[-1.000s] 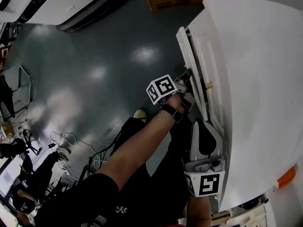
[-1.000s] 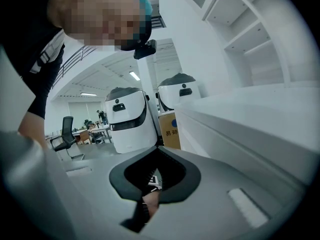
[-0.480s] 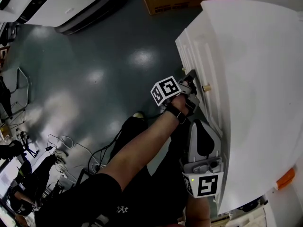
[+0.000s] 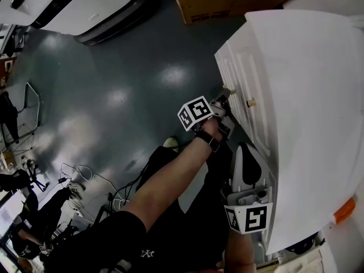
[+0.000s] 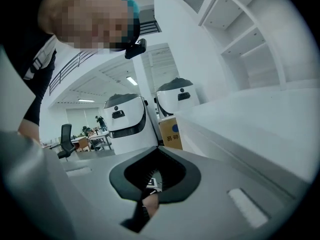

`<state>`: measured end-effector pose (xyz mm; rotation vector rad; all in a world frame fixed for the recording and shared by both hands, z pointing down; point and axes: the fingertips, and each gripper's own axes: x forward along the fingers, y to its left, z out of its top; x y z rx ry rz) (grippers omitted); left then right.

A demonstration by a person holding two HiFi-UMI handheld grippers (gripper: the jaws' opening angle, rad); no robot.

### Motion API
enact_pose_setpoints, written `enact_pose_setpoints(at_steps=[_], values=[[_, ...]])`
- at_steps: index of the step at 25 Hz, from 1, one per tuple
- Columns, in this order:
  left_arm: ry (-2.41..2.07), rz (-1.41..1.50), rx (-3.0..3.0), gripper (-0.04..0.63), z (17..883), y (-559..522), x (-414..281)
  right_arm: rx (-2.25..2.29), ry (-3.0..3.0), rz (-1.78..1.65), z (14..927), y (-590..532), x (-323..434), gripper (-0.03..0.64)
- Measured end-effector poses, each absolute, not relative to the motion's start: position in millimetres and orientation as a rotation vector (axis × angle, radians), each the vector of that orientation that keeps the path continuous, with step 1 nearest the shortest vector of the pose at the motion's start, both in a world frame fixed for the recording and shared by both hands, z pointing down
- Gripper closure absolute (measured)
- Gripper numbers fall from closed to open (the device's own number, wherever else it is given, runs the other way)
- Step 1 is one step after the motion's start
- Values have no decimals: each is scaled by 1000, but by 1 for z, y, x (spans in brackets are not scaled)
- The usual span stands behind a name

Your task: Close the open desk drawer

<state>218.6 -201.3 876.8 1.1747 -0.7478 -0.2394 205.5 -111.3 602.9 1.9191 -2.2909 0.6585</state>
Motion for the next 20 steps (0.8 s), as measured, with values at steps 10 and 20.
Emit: enact_pose_setpoints(at_steps=[10,20], values=[[-666,-250,1247,595,750,-180,174,2035,-2276,700,519,-105,191,594],[-512,-217,1458,595,570,-148,144,2141,-2243,660,417,-87,181,594]])
